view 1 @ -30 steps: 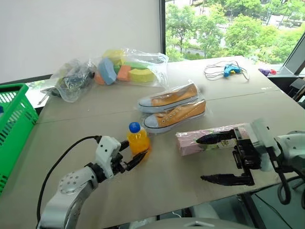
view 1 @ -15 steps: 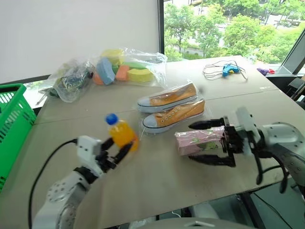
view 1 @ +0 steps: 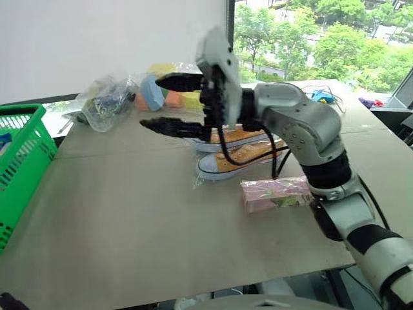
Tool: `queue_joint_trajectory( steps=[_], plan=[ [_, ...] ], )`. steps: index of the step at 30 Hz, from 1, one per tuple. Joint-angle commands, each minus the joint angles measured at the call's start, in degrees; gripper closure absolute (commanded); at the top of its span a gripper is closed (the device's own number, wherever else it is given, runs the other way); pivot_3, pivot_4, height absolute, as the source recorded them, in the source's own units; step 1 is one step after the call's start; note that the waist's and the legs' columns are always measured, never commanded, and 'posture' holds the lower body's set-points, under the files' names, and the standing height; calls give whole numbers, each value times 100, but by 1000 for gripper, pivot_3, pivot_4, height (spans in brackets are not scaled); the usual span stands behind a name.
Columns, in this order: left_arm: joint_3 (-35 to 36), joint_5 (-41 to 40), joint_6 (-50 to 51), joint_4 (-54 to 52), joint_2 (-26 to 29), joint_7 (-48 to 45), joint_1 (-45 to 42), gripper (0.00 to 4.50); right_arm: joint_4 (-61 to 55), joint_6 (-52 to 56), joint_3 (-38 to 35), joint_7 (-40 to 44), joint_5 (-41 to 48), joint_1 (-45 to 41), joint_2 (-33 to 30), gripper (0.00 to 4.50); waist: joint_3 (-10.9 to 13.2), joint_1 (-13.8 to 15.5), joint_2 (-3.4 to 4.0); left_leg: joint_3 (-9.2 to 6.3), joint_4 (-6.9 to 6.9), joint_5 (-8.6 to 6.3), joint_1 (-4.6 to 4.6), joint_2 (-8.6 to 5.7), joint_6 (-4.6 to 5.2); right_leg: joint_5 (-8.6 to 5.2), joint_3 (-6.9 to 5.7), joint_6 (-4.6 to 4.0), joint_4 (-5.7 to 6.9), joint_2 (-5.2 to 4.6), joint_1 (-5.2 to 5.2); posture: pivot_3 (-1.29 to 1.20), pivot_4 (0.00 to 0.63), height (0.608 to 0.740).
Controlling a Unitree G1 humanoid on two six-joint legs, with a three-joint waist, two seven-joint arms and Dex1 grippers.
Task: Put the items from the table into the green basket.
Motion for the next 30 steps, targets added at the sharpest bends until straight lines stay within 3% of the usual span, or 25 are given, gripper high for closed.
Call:
queue_joint_trajectory(
  steps=[1,4,12,15,17,20,23,25,27,30],
  plan=[
    [-151,518,-886,1564,698,-597,-396,1628,66,44,-75,-74,-81,-267,158,0,-12,36,-19,-11,-1,0,-12,-7,0,-3,-13,5,-2,-24,-7,228,0,740],
    [-513,774,-1414,2912,1117,-988,-907,1628,183,-52,4,8,-204,-323,271,0,-41,57,-65,-51,10,17,-94,-20,-29,1,-56,7,-11,-37,-62,212,0,740],
    [-1234,1191,-2338,5012,1541,-1951,-1620,1628,232,-193,364,532,-529,-212,93,0,-53,-24,-86,-98,10,8,-110,-31,-15,0,-103,5,-6,-74,-61,189,0,740],
    [-1352,1361,-2875,5162,1608,-2037,-1526,189,280,-184,243,500,-552,-252,127,0,-55,-50,-88,-108,11,13,-109,-29,-23,0,-112,4,5,-74,-61,189,0,740],
    [-1416,1405,-3112,5025,1582,-2007,-1579,84,272,-245,137,490,-550,-253,132,0,-55,-52,-87,-112,11,15,-108,-28,-26,0,-113,2,10,-74,-62,193,0,740],
    [-1415,926,-2592,3881,1166,-2563,-1672,84,158,-270,-39,524,-485,-147,25,0,-54,-36,-87,-114,11,16,-106,-27,-28,0,-106,2,16,-77,-62,211,0,740],
    [-1603,-27,-1111,1349,419,-2742,-1235,84,-295,-217,-306,753,-264,228,-391,0,-59,61,-80,-122,14,19,-107,-31,-29,0,-121,2,14,-105,-47,211,0,740],
    [-2409,-1008,158,-1131,-113,-2585,-638,84,-760,-197,-528,1055,-167,745,-1050,0,-60,113,-81,-122,19,20,-109,-32,-27,2,-114,6,15,-122,-45,189,0,740],
    [-3157,-1701,1060,-2797,-492,-2192,-349,84,-1168,-102,-738,1264,-79,1228,-1712,0,-57,142,-77,-124,38,13,-117,-38,-12,10,-113,22,4,-139,-30,158,0,740],
    [-4327,-2360,2344,-3949,-951,-1531,-748,84,-1718,152,-1092,1466,7,1994,-2777,0,-59,83,-80,-119,102,-8,-150,-39,22,17,-112,36,3,-136,-38,96,0,740]
  ],
)
